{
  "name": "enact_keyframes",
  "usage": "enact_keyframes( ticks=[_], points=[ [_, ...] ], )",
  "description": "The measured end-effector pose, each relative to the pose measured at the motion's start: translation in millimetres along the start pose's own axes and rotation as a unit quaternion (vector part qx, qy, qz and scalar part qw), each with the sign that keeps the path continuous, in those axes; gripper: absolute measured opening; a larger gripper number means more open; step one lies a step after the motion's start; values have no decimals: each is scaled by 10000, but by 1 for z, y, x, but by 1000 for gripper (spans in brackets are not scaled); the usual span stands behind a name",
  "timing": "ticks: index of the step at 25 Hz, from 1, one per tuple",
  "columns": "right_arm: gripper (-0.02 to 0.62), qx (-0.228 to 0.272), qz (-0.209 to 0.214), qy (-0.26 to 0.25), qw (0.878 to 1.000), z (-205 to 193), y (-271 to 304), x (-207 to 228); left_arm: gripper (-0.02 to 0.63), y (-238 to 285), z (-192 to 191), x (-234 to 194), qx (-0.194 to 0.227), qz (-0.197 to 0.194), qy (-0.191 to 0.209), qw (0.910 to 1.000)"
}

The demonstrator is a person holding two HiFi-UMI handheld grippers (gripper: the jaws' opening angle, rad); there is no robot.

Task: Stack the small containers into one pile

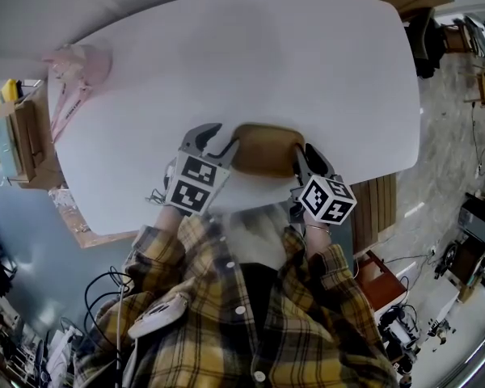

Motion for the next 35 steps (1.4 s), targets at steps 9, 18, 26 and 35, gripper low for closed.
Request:
enact_keyframes(
  ticks=[9,18,26,35],
  points=[
    [140,-303,335,-612,9971,18,-2,-8,175,-4,8,6,61,500,70,9987],
    [140,114,1287,-1541,9796,89,-13,-48,175,-42,49,6,856,783,-743,9905],
    [133,457,2059,-2735,9385,158,-11,-123,175,-106,97,-13,1884,1445,-1207,9639],
    [74,1522,2626,-3940,8676,214,-47,-211,175,-176,151,-12,2991,1783,-1086,9311]
  ],
)
Point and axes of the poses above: the fingertips, and each gripper's own axes: y forward along the fingers, x to its right, z out of its top, the point moved 6 cm from there along -y, backward along the fingers, and after that the axes turned 12 degrees about z, right-handed, at the moved point
